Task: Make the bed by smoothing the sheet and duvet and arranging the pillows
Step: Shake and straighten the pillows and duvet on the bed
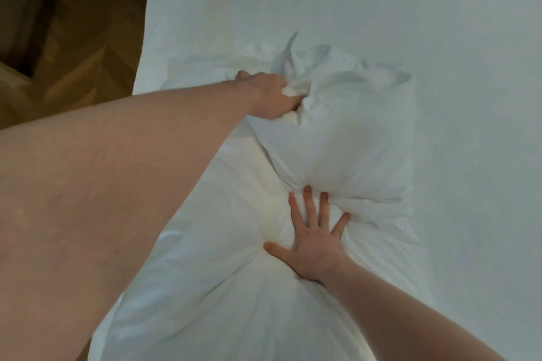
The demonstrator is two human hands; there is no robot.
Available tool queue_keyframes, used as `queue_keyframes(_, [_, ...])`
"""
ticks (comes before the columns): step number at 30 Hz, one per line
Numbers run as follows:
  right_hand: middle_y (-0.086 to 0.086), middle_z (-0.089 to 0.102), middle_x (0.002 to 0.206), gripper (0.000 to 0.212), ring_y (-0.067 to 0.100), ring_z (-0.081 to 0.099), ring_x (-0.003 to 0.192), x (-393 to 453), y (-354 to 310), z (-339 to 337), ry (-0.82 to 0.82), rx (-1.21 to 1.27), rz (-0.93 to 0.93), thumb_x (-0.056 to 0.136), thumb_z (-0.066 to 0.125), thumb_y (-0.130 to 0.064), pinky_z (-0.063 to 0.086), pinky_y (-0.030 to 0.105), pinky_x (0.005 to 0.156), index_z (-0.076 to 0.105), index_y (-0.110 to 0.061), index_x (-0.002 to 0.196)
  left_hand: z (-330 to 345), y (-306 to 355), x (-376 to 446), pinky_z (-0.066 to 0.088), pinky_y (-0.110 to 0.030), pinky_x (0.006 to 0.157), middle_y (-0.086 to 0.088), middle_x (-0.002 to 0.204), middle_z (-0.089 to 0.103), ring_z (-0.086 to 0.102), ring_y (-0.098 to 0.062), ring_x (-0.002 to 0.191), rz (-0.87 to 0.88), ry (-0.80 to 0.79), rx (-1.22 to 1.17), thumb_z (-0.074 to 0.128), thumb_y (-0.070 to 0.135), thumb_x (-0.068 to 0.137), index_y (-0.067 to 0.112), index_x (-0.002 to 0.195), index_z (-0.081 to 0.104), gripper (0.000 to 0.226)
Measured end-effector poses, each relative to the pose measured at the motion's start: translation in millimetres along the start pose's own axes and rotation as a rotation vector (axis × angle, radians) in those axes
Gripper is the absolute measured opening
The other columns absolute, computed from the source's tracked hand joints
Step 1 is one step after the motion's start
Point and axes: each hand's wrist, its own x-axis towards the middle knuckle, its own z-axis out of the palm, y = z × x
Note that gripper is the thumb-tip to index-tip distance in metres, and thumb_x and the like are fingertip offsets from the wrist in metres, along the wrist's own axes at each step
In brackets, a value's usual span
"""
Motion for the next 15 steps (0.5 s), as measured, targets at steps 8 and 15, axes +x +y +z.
queue_keyframes(8, [-0.023, -0.016, 0.167, 0.097, 0.007, -0.023, 0.154, -58, 20, -38, 0.236, 0.29, -0.183, 0.08, 0.048, -0.079, 0.0, 0.058, 0.126, 0.008, -0.043, 0.161, -40, -4, 7, 0.029, -0.043, 0.089, 0.0, 0.085, 0.056, 0.049, -0.025, 0.085, 0.014, 0.282, 0.086, 0.018, 0.066, 0.101, 0.024, 0.077, 0.055, 0.061])
queue_keyframes(15, [-0.012, 0.016, 0.17, 0.09, 0.011, 0.013, 0.157, -134, 79, -8, 0.622, 0.465, 0.054, 0.082, 0.07, -0.057, 0.018, 0.046, 0.126, 0.029, -0.033, 0.159, 7, -26, -29, 0.021, -0.045, 0.119, -0.004, 0.16, 0.034, 0.033, -0.026, 0.145, -0.291, 0.641, -0.356, 0.036, 0.071, 0.094, 0.029, 0.142, 0.051, 0.066])
